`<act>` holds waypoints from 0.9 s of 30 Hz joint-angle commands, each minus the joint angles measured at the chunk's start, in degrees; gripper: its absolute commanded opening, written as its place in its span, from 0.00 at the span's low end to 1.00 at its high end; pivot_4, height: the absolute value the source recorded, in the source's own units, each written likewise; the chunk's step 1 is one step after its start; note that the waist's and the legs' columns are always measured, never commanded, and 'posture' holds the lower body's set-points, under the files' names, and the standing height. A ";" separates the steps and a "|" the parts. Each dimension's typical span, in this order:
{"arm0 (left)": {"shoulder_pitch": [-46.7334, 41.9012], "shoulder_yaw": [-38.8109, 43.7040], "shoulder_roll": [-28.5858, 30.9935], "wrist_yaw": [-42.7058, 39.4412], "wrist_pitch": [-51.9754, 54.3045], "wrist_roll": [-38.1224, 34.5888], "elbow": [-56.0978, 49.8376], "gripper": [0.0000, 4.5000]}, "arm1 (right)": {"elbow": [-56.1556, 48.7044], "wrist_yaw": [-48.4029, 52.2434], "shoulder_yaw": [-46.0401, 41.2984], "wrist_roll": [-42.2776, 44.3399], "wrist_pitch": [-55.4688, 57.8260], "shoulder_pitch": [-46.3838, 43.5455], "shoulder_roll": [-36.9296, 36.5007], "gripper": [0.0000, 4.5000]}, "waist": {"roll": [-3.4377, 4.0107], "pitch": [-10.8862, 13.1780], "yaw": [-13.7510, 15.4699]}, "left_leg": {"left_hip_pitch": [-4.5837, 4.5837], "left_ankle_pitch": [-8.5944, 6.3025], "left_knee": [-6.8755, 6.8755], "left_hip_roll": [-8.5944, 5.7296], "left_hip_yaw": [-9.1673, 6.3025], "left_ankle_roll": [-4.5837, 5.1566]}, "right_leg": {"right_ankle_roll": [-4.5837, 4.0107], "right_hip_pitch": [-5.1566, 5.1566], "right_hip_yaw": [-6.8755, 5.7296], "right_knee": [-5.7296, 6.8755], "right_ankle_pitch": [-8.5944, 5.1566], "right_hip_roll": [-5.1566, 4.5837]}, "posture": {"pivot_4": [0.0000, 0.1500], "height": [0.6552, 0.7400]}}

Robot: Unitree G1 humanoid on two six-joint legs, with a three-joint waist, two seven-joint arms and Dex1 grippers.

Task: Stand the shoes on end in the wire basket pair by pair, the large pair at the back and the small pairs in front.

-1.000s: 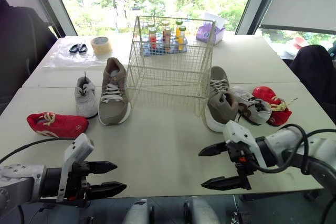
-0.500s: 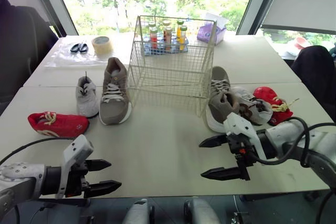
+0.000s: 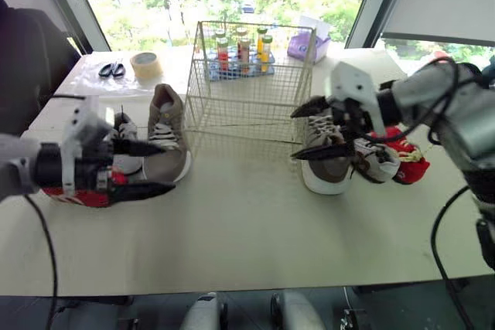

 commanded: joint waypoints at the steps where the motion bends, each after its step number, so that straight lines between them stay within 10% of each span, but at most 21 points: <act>1: -2.87 -2.09 -0.70 0.38 -0.18 -0.36 -1.04 0.99 | 9.44 3.46 2.72 -6.75 -6.37 -4.10 4.08 1.00 | -0.01 0.01 -0.01 | -0.06 0.09 -0.02 0.00 0.03 -0.15 | 0.00 -0.09 0.01 0.03 0.00 -0.01 | 1.00 1.00; 9: 0.97 -2.74 -5.68 6.05 -0.34 -0.30 -6.42 0.99 | 23.55 8.31 6.39 -14.82 -8.99 -8.25 14.54 1.00 | -0.01 0.01 0.08 | -0.19 0.19 -0.15 -0.02 0.06 -0.31 | 0.01 -0.36 0.04 0.15 0.00 -0.01 | 1.00 1.00; 13: 2.67 -2.66 -6.96 7.26 -1.36 0.82 -6.81 1.00 | 27.21 9.73 7.73 -18.75 -11.01 -8.13 16.89 0.71 | -0.01 0.01 0.08 | -0.18 0.22 -0.17 -0.02 0.03 -0.35 | 0.00 -0.38 0.03 0.19 0.00 -0.01 | 1.00 1.00; 19: 4.44 -2.13 -8.82 9.64 -2.10 1.14 -8.00 1.00 | 31.99 10.13 8.64 -23.94 -13.01 -9.66 20.34 0.01 | -0.02 -0.02 -0.95 | 0.13 0.18 -0.23 -0.02 -0.01 -0.28 | 0.00 -0.14 0.03 0.25 0.00 0.01 | 1.00 1.00; 27: 6.08 -2.23 -9.26 10.91 -3.18 3.17 -7.40 1.00 | 28.69 12.79 6.31 -25.33 -15.52 -8.55 19.66 0.00 | -0.01 -0.03 -1.26 | 0.13 0.33 -0.36 -0.02 -0.05 -0.54 | 0.00 -0.20 0.03 0.26 0.00 0.01 | 1.00 1.00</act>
